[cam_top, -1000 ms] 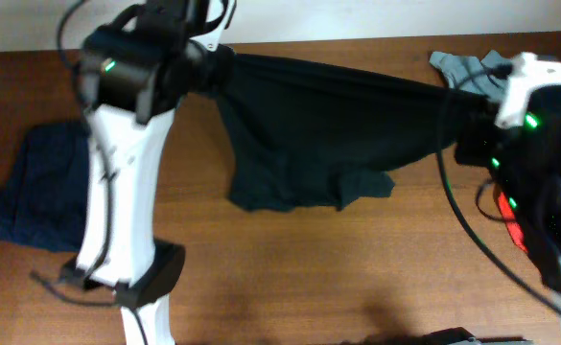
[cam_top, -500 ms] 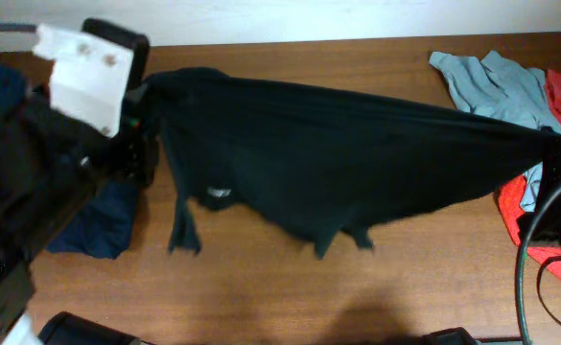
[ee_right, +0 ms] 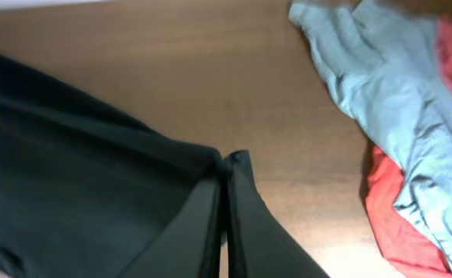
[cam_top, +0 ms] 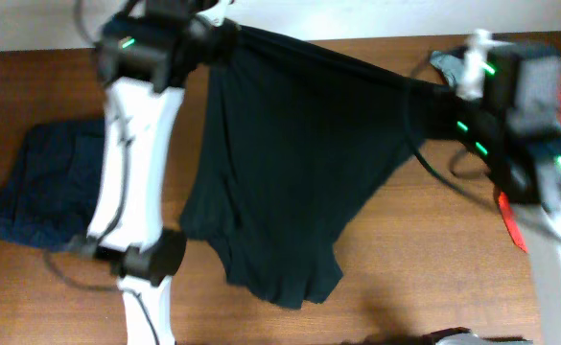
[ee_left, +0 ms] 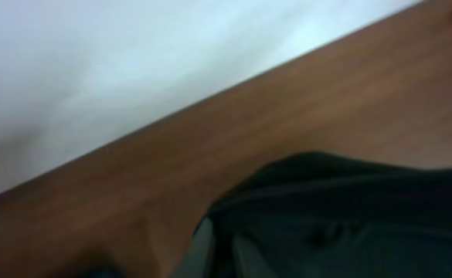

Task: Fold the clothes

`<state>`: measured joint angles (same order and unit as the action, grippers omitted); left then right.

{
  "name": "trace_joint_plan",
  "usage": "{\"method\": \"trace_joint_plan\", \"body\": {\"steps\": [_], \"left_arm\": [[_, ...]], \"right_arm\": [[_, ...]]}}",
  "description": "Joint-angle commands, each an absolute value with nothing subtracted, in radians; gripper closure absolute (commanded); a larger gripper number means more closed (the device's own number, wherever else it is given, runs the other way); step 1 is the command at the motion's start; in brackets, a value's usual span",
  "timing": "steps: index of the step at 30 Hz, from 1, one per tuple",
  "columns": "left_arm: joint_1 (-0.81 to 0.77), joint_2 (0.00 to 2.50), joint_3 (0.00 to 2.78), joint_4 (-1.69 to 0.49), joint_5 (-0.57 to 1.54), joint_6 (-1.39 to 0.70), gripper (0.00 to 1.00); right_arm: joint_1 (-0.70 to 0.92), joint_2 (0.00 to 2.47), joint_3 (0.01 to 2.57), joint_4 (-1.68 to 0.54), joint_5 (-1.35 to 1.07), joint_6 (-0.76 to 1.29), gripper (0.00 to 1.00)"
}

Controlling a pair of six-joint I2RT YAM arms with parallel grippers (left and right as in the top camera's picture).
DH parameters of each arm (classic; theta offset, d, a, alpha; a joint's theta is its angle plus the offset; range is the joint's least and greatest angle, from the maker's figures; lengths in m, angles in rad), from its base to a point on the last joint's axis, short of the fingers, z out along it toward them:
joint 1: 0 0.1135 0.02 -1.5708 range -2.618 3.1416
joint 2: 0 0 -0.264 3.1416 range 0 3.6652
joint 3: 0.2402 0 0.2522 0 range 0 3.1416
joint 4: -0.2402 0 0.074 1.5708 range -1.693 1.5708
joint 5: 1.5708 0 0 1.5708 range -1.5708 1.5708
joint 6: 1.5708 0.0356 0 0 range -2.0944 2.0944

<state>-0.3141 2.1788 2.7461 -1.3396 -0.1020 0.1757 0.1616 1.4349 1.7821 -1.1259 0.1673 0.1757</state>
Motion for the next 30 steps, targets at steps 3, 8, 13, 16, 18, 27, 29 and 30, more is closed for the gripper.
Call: {"method": "trace_joint_plan", "body": {"steps": [3,8,13,16,18,27,29,30], "left_arm": [[-0.301,2.411,2.744,-1.216,-0.130,0.245,0.84],[-0.274,2.493,2.744,-1.175,-0.131,0.235,0.54],[-0.201,2.417,2.749,-1.227,-0.114,0.189,0.27],[-0.169,2.352,2.749,-1.302,-0.073,0.189,0.26],[-0.157,2.318,2.749,-1.352,-0.043,0.189,0.25],[-0.157,2.291,2.680,-1.637,0.094,0.216,0.36],[-0.164,2.291,2.614,-1.648,0.098,0.216,0.37],[-0.169,2.291,2.575,-1.647,0.109,0.216,0.39]], "right_arm": [[0.155,1.673,1.783,-1.054,0.226,0.172,0.96],[0.125,1.782,1.784,-1.011,0.376,0.173,0.96],[-0.033,1.784,1.784,-1.046,0.351,0.199,0.76],[-0.115,1.784,1.784,-1.093,0.304,0.199,0.55],[-0.148,1.784,1.784,-1.120,0.260,0.199,0.53],[-0.142,1.784,1.784,-1.205,0.058,0.164,0.51],[-0.136,1.784,1.784,-1.220,0.042,0.165,0.49],[-0.137,1.784,1.784,-1.229,0.031,0.165,0.48]]}}
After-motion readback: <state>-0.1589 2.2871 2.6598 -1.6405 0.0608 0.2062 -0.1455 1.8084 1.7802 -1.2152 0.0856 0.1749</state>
